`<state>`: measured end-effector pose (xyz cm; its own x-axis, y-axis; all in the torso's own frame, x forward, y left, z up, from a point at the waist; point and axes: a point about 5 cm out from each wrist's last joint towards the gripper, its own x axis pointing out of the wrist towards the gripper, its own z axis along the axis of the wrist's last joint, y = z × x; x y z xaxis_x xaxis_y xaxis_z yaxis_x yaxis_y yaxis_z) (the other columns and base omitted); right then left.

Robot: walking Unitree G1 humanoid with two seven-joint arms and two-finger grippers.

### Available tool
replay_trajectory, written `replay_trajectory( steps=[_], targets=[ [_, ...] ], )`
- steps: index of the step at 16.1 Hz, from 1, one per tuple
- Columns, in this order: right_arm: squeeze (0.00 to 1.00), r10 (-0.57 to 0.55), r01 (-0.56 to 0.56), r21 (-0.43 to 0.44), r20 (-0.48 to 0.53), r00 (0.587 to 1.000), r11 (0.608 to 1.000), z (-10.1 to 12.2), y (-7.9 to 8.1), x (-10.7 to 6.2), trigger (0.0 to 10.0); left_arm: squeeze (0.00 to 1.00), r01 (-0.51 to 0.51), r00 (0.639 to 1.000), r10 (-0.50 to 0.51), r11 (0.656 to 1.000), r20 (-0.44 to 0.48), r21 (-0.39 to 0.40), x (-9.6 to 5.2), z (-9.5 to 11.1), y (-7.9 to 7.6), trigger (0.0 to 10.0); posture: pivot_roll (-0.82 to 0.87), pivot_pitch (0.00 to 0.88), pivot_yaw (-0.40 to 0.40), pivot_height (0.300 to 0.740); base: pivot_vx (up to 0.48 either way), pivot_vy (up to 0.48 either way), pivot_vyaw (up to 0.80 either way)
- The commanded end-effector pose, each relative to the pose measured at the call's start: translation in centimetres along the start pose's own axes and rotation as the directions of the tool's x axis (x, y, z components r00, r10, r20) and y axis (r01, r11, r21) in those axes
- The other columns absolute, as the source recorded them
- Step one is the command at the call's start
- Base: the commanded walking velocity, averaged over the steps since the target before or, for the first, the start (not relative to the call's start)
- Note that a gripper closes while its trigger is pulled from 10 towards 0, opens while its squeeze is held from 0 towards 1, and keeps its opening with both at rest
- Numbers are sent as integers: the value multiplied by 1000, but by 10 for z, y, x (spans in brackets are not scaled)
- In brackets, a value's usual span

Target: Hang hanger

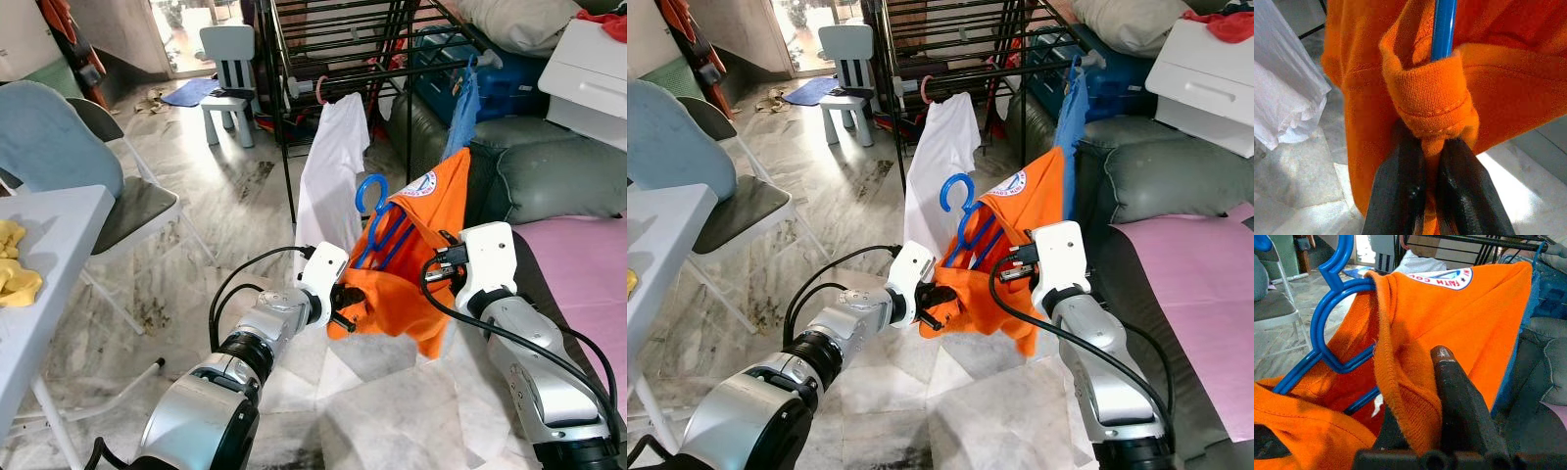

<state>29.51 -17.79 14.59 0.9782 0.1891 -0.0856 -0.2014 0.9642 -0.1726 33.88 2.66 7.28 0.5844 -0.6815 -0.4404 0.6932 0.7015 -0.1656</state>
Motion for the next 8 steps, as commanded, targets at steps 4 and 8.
replay_trajectory(
  steps=[4, 8],
  targets=[
    [0, 20, -20, 0, 20, 1000, 1000, 6, 3, 0, 0, 0, -15, 998, 15, 1000, 53, 1, -1, 16, 4, 0, -57, 0, 42, 740, 0, 0, 0],
    [0, 20, -20, 0, 20, 1000, 1000, 6, 3, 0, 0, 0, -15, 998, 15, 1000, 53, 1, -1, 16, 4, 0, -57, 0, 42, 740, 0, 0, 0]
  ],
)
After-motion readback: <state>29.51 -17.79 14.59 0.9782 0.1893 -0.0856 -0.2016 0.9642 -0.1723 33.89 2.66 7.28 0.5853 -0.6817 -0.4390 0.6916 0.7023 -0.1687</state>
